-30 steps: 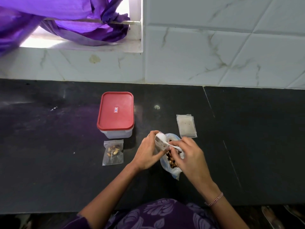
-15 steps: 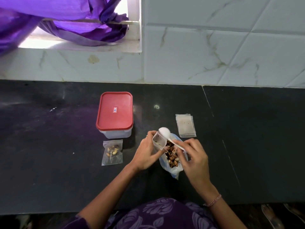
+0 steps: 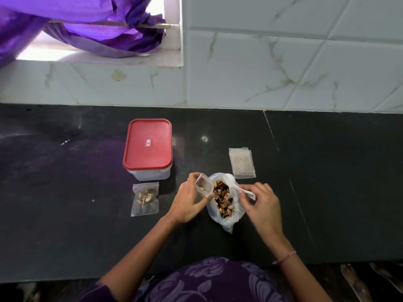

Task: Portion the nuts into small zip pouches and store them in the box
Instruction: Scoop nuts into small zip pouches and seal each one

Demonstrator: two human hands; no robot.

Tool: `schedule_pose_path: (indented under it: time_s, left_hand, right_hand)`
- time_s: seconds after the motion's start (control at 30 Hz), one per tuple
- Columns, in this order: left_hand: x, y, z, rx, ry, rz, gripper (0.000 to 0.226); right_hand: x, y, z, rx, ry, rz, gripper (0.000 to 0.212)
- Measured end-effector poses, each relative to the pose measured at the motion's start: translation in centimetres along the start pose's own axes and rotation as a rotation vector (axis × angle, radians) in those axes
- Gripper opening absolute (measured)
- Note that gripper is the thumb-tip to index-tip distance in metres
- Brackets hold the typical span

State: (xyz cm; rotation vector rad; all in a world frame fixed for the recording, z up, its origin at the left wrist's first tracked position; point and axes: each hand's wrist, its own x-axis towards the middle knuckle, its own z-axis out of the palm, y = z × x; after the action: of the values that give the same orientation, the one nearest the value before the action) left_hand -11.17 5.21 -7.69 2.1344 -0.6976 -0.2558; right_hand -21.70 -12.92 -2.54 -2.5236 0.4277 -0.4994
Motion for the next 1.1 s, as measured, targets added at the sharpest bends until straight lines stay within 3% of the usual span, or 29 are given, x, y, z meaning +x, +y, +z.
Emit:
schedule_pose_path:
  time_s: [0.1, 0.2, 0.3, 0.47, 0.77, 1.1]
  left_hand:
    - [-0.2, -0.2, 0.2, 0.03, -0.005, -0.017, 0.06]
    - [-0.5, -0.2, 0.3, 0.029, 0.012, -0.024, 0.059]
    - [-0.6, -0.2, 0.3, 0.031, 0.004, -0.028, 0.056]
    - [-1.1, -0.9, 0.9, 0.066, -0.038, -0.024, 0.055]
    - [-1.4, -1.6, 0.8, 0.064, -0.078, -0.058, 0.055]
    - [-1.5, -1.4, 0.8, 0.082, -0.059, -0.042, 0.046]
  right_hand:
    - [-0.7, 0.9, 0.7, -0.077, -0.17, 0.003, 0.017]
    - [-2.0, 0.6, 1.8, -0.101, -0.281, -0.116, 0.018]
    - [-2.3, 0.8, 2.8, -0.197, -0.306, -0.257, 0.015]
    - [-1.8, 1.3, 4.2, -0.27, -0.283, -0.336, 0.014]
    - [-0.5, 2.0, 3.2, -0.152, -0.11, -0.089, 0.018]
    - [0.5, 0.5, 4.2, -0.256, -0.257, -0.099, 0.025]
